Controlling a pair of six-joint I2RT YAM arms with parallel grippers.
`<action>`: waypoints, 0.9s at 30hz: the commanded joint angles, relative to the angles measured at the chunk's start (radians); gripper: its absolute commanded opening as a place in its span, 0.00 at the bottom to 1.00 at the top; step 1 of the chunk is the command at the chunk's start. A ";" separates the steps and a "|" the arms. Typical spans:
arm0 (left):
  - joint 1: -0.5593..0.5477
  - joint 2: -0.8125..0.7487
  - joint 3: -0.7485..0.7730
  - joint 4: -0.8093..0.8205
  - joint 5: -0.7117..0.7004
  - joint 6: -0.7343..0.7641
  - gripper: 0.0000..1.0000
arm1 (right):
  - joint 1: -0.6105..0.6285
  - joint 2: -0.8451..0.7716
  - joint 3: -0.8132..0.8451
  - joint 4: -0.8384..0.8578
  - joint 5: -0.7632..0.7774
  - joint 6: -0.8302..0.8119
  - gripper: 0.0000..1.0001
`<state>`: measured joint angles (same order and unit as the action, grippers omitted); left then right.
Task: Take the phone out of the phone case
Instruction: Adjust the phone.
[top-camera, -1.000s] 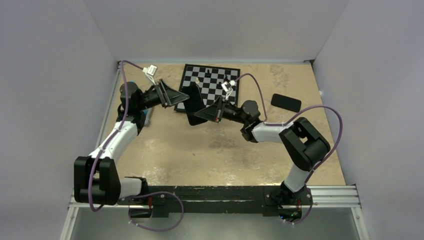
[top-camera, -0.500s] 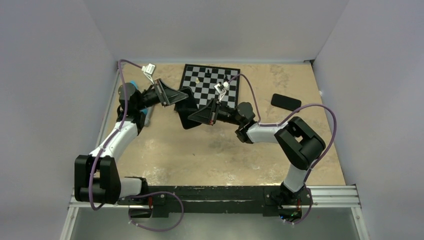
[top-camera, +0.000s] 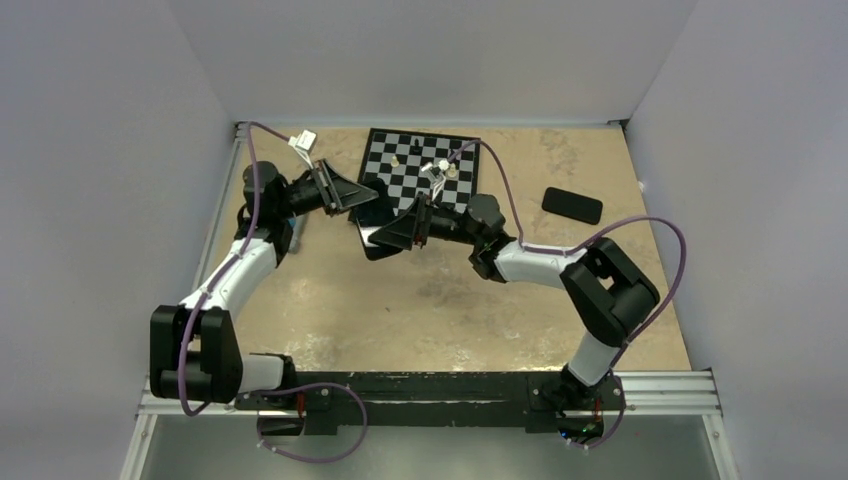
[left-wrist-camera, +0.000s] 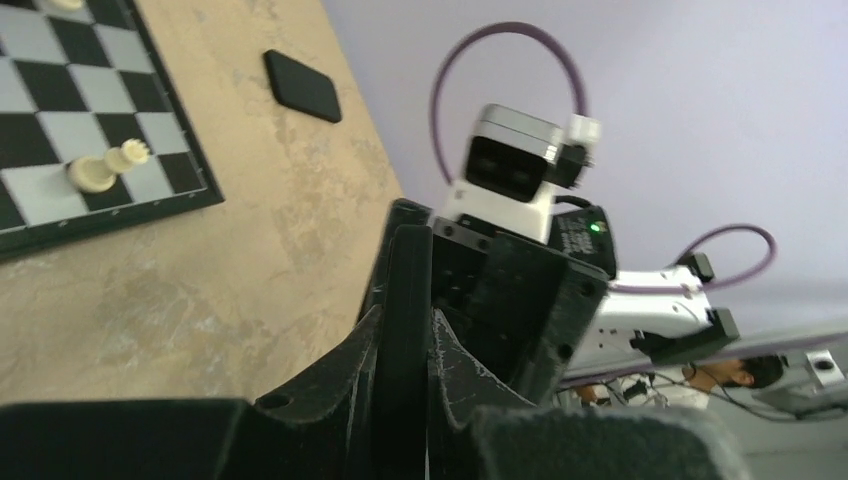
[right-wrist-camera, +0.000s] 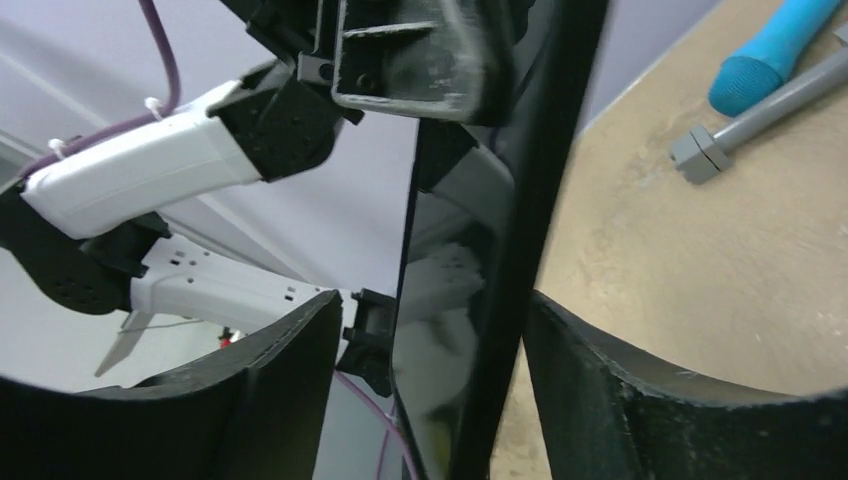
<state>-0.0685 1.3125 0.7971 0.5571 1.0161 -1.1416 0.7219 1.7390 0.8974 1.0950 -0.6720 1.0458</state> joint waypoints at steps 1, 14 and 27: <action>-0.007 -0.038 0.132 -0.372 -0.092 0.145 0.00 | -0.014 -0.125 0.018 -0.313 -0.023 -0.236 0.72; 0.033 0.066 0.108 0.127 0.119 -0.103 0.00 | -0.068 -0.120 0.004 -0.277 -0.229 -0.193 0.61; 0.045 -0.001 0.136 -0.176 0.110 0.140 0.00 | -0.064 -0.068 -0.045 -0.017 -0.292 -0.097 0.33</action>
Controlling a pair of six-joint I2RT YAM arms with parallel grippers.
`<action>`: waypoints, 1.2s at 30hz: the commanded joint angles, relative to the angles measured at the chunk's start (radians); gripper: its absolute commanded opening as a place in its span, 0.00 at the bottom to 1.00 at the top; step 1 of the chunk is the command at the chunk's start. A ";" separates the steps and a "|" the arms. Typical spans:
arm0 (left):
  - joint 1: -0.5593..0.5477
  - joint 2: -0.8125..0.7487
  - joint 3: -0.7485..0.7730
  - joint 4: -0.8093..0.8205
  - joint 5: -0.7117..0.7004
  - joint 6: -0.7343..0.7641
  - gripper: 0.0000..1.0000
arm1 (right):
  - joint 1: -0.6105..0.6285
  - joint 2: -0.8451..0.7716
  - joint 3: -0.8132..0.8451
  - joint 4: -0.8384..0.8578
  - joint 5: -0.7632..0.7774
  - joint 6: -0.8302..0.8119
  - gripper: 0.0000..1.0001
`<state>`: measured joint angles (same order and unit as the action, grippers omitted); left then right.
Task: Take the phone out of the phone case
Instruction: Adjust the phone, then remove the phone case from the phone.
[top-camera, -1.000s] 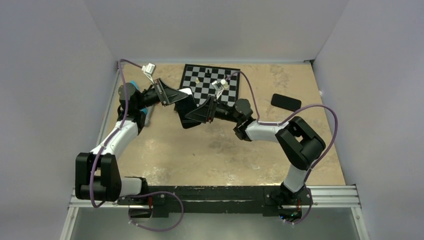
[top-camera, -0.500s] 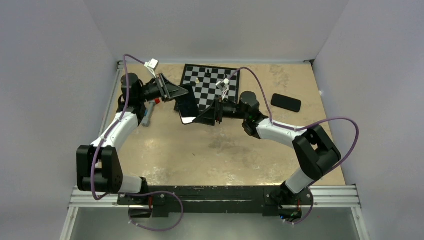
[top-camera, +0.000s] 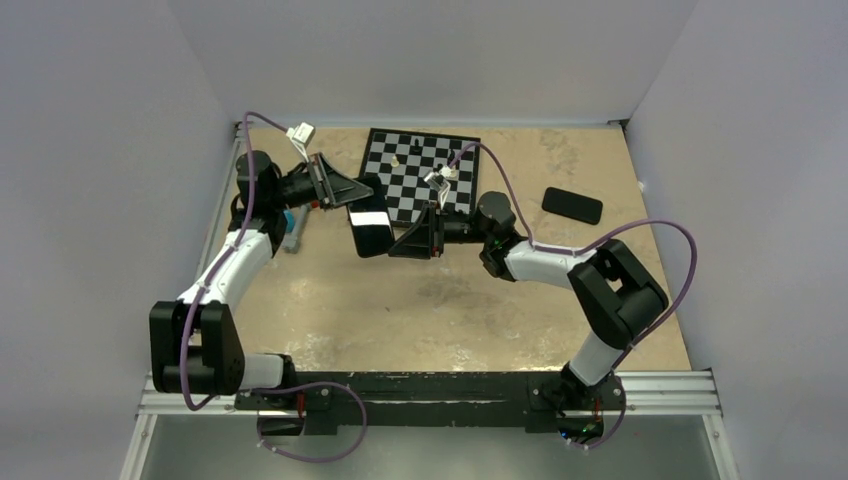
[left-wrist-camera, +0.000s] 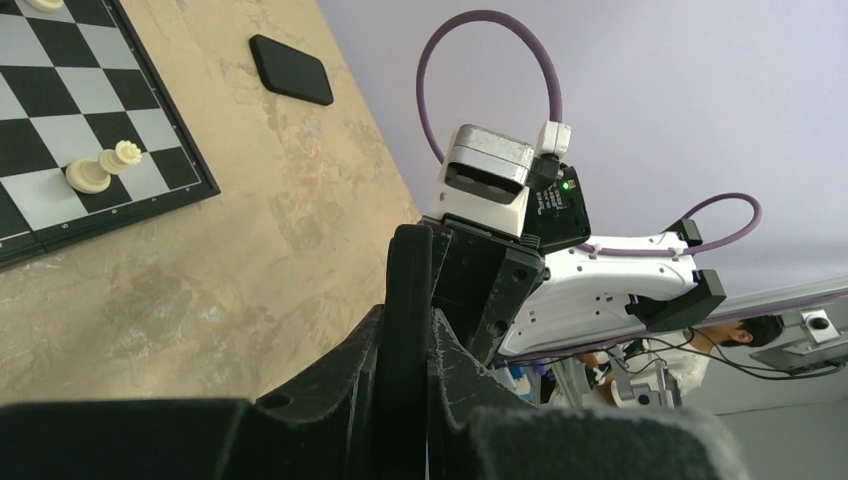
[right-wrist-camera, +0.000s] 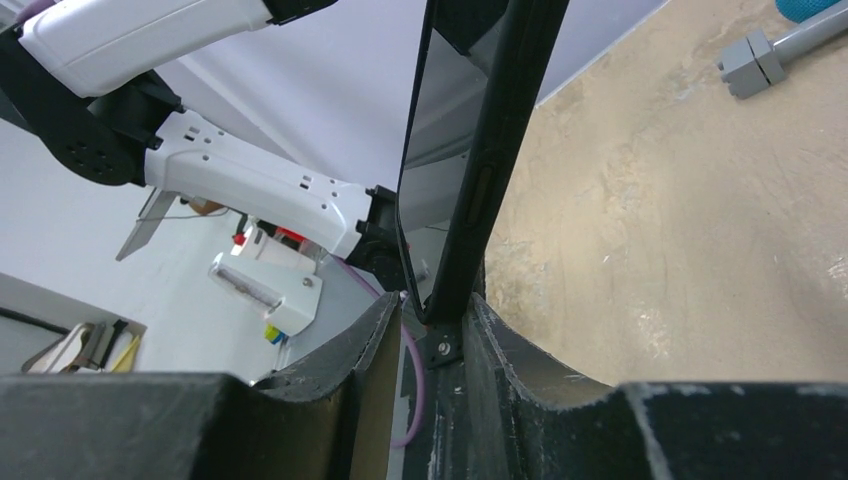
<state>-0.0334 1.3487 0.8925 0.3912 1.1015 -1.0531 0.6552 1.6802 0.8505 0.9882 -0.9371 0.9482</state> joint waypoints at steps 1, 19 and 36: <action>0.009 -0.036 0.039 -0.001 0.028 0.043 0.00 | 0.003 -0.005 0.007 0.086 -0.029 -0.004 0.33; 0.009 -0.033 0.007 0.210 0.070 -0.118 0.00 | 0.002 0.063 0.047 0.197 -0.075 0.011 0.34; 0.009 -0.040 -0.002 0.267 0.081 -0.167 0.00 | 0.002 0.114 0.086 0.253 -0.085 0.009 0.30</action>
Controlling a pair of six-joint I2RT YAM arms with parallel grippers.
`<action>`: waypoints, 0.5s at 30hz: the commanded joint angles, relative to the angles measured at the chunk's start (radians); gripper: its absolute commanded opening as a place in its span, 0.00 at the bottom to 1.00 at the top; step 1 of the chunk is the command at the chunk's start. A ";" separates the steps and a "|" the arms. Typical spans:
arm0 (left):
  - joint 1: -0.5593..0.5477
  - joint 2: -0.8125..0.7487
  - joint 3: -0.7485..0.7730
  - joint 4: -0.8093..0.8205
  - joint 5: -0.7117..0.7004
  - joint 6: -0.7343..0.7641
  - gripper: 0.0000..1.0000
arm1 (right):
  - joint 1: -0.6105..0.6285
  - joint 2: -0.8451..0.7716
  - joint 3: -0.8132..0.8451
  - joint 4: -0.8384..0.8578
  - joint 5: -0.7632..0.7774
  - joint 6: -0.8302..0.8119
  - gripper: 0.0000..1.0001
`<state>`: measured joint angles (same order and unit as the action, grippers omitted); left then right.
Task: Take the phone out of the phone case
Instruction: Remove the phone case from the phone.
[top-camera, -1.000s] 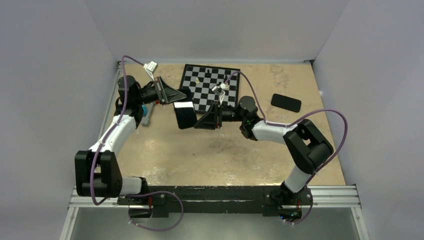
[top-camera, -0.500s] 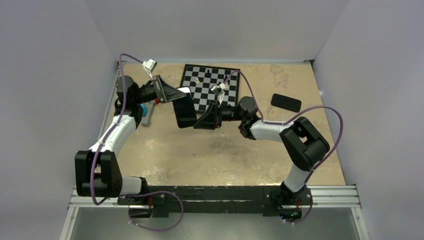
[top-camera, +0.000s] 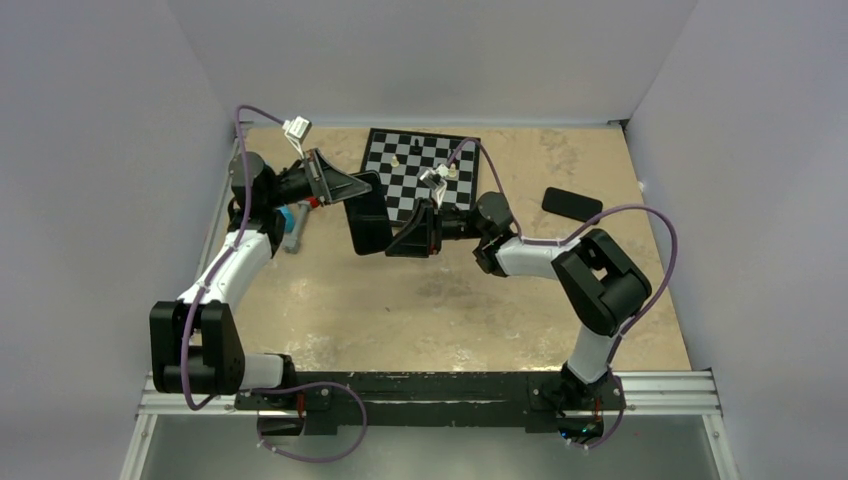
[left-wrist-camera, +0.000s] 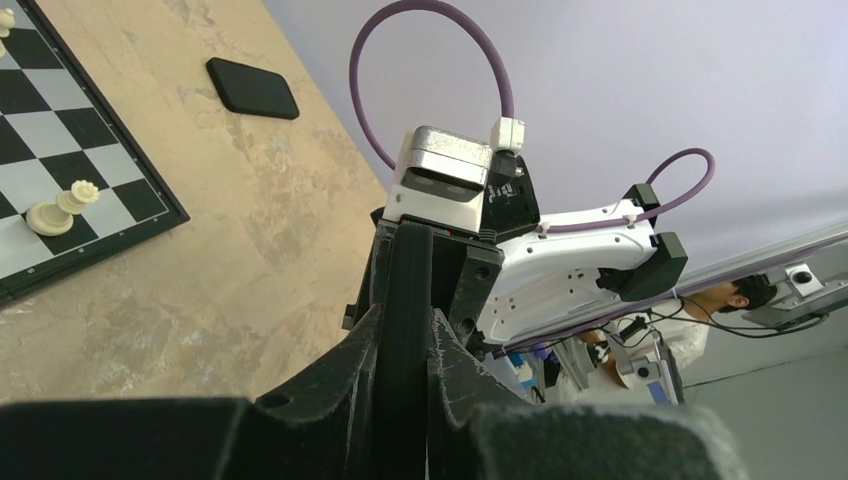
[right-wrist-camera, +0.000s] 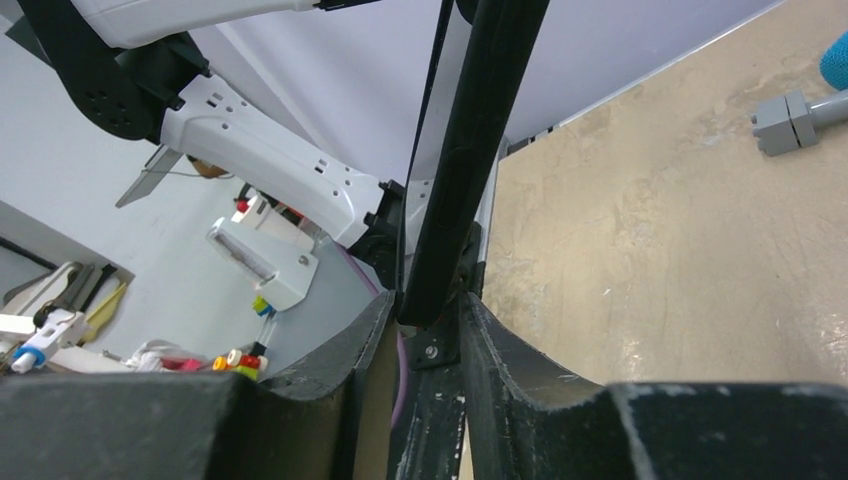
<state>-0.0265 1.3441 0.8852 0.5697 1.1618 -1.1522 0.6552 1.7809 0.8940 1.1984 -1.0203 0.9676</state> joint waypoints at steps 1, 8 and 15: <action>0.002 -0.037 0.005 0.090 0.021 -0.070 0.00 | 0.002 0.016 0.044 0.046 -0.001 -0.010 0.27; -0.013 -0.040 -0.017 0.147 0.023 -0.190 0.00 | 0.004 -0.032 0.025 -0.045 0.019 -0.205 0.00; -0.024 0.056 -0.180 0.646 -0.069 -0.664 0.00 | 0.047 -0.126 0.039 -0.170 0.027 -0.484 0.00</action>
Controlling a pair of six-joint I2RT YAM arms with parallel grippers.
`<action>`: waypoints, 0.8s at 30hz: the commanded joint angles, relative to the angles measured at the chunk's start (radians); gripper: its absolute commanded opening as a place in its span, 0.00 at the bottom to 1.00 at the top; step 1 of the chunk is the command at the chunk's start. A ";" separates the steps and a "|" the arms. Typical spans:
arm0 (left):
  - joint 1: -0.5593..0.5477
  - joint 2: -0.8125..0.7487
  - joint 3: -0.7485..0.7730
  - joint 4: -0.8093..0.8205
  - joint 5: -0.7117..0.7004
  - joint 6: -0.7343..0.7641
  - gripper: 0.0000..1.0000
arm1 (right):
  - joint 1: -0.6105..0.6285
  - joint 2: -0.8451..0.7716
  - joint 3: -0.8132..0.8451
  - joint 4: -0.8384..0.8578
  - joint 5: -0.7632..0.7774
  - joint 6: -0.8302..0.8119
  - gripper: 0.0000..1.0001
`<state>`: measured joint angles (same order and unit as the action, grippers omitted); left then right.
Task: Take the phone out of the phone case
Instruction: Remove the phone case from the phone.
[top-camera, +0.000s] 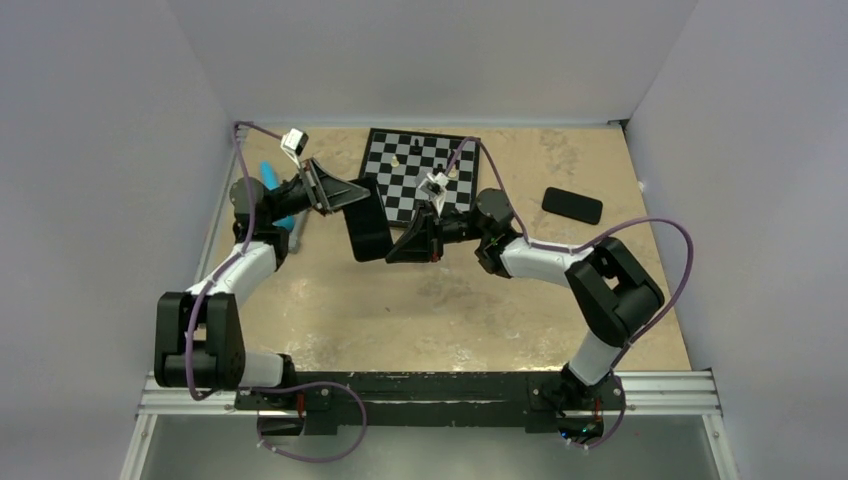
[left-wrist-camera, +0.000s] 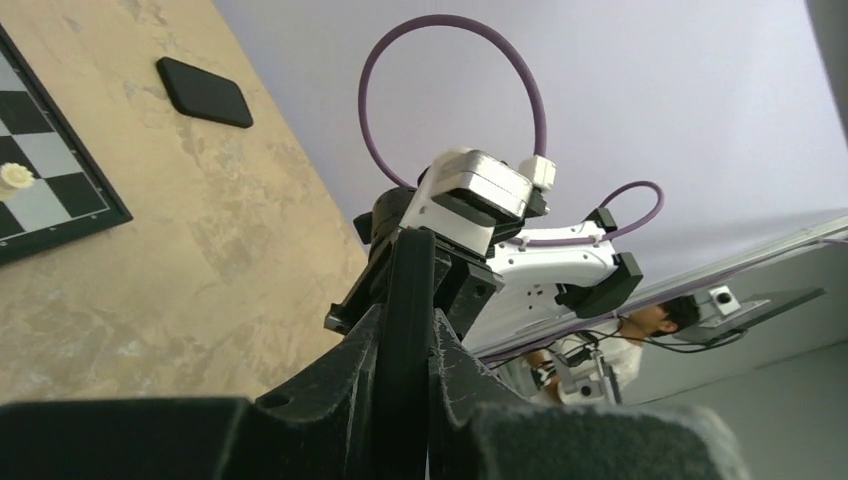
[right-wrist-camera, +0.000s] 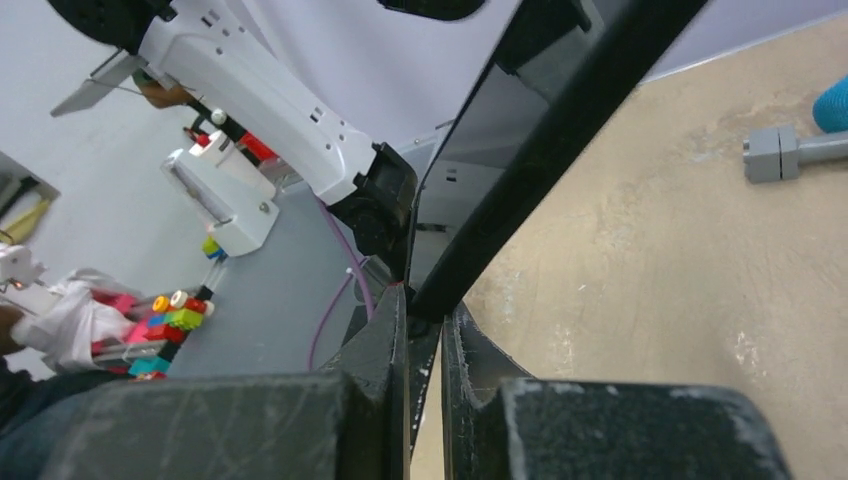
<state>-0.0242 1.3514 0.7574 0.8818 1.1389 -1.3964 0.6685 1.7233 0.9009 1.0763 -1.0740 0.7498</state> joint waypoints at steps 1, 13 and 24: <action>-0.027 0.080 -0.062 0.440 -0.064 -0.516 0.00 | 0.039 -0.077 0.042 -0.077 0.082 -0.301 0.00; -0.086 0.011 -0.086 0.399 -0.132 -0.530 0.00 | 0.097 -0.129 0.156 -0.388 0.206 -0.571 0.00; -0.087 -0.157 -0.086 0.127 -0.201 -0.262 0.00 | 0.095 -0.192 0.043 -0.414 0.457 -0.462 0.00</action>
<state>-0.1123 1.3029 0.6357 1.1435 0.9981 -1.8248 0.7647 1.6016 0.9947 0.6731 -0.7132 0.2466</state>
